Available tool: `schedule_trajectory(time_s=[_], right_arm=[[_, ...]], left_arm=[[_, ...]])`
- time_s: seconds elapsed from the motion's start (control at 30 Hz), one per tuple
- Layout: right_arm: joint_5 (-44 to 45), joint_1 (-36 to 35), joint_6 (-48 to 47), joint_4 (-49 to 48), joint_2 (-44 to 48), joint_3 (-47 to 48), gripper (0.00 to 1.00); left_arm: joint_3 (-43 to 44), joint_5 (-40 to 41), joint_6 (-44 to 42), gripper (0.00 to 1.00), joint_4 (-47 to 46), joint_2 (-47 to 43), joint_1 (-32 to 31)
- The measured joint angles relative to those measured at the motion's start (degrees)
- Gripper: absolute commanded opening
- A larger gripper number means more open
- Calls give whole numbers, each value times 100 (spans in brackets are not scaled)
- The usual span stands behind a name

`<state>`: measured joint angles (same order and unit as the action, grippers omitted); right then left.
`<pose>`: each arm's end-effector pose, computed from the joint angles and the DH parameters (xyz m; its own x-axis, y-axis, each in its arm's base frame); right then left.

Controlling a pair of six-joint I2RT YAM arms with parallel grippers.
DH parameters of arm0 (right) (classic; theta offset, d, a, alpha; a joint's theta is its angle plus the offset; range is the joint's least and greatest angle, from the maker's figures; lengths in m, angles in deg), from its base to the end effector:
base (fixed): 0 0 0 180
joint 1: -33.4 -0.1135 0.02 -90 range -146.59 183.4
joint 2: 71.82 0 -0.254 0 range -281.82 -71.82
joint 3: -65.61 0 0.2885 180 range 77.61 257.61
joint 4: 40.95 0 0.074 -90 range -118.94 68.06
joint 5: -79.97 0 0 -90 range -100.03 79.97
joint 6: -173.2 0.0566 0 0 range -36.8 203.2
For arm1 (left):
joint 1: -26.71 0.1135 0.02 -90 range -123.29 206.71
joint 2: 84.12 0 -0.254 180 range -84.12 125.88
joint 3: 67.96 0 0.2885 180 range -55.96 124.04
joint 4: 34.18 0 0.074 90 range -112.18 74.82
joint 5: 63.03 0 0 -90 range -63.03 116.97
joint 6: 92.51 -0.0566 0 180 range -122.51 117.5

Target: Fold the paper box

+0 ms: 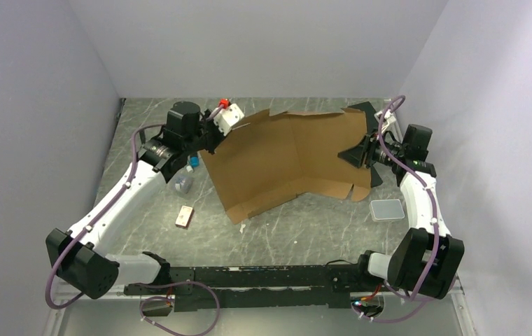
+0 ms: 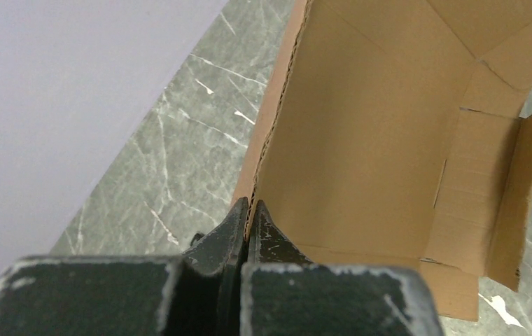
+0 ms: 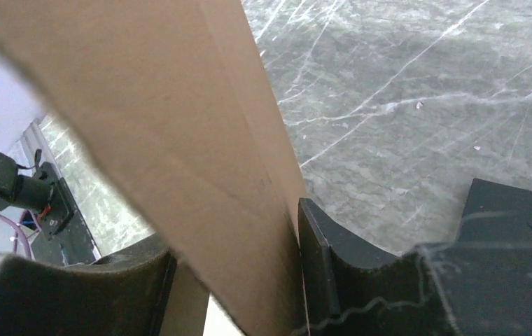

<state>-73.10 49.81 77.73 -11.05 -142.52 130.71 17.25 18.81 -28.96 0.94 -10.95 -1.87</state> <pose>0.3061 -0.0376 0.2672 -0.5003 0.1023 -0.8598 -0.6188 0.6522 0.4378 0.3020 -0.1736 0.3658 -0.0462 0.5273 -0.8484 0.6800 0.6388 0.3599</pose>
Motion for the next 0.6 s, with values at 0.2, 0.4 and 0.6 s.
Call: schedule_trajectory(time_s=[0.2, 0.4, 0.6], right_arm=[[-105, -33, 52, -348, 0, -214, 43], [-203, -33, 9, -466, 0, -254, 11], [-455, -50, -227, -446, 22, -254, 0]], left_arm=[[-170, -216, 210, 0, -22, -22, 52], [-396, -507, 398, 0, -227, -175, 278], [-872, -750, 472, 0, -518, -632, 387]])
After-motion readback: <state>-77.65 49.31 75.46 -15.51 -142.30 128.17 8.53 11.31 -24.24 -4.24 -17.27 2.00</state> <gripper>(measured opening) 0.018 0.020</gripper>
